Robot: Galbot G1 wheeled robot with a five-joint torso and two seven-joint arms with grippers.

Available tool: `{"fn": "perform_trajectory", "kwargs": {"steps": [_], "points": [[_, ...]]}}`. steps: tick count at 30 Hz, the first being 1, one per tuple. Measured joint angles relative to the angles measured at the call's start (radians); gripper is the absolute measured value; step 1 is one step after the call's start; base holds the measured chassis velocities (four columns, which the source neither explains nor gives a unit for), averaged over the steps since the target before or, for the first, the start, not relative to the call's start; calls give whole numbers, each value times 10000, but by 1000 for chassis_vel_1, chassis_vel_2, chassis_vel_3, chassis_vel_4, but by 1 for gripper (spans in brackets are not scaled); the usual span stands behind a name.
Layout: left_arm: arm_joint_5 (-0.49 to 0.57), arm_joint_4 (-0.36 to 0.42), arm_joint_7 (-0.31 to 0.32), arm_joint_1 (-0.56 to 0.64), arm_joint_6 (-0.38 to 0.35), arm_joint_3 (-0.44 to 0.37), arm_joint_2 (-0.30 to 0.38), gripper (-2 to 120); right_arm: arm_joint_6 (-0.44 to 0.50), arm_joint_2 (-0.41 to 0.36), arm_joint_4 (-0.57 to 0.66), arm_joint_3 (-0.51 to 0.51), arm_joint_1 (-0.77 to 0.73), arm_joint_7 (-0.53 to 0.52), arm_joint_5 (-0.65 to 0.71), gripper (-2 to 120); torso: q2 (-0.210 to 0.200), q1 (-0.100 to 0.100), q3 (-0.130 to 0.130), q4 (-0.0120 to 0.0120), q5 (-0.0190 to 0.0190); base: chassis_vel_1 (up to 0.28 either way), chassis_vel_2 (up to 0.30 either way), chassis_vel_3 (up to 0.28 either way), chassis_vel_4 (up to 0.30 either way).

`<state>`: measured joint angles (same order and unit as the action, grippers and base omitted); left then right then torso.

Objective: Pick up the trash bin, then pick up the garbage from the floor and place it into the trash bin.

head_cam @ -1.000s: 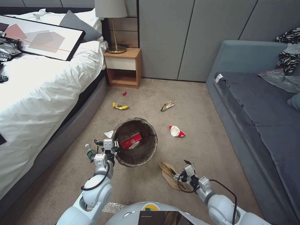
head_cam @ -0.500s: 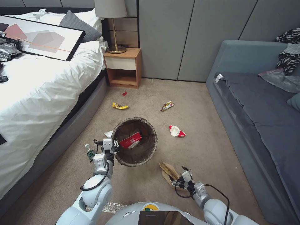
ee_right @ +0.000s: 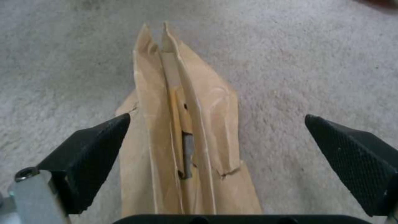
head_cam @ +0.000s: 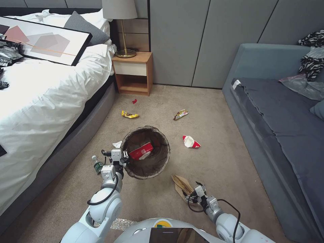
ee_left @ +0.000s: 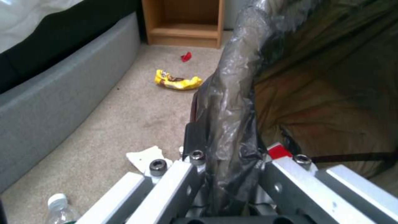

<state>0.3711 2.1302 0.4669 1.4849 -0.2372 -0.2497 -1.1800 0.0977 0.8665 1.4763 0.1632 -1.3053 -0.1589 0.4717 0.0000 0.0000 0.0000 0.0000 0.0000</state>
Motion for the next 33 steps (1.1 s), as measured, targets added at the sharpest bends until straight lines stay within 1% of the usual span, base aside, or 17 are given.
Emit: {"fn": "perform_trajectory", "kwargs": {"steps": [10,26,30,32,33], "points": [[48,-29,16,-44,-1,15,9,2,44,347,-591,131,216,85,-164,100,0,0,0,0,0,0,0,0,0],[94,-79,45,-109,0,37,26,2,72,610,-954,247,275,172,-424,100,0,0,0,0,0,0,0,0,0],[96,-79,49,-111,-1,36,22,2,77,663,-1062,273,308,187,-458,96,0,0,0,0,0,0,0,0,0],[96,-80,50,-113,0,34,18,2,95,686,-1073,273,309,184,-473,86,0,0,0,0,0,0,0,0,0],[96,-80,50,-113,0,34,18,2,95,686,-1073,273,309,184,-473,86,0,0,0,0,0,0,0,0,0]]}}
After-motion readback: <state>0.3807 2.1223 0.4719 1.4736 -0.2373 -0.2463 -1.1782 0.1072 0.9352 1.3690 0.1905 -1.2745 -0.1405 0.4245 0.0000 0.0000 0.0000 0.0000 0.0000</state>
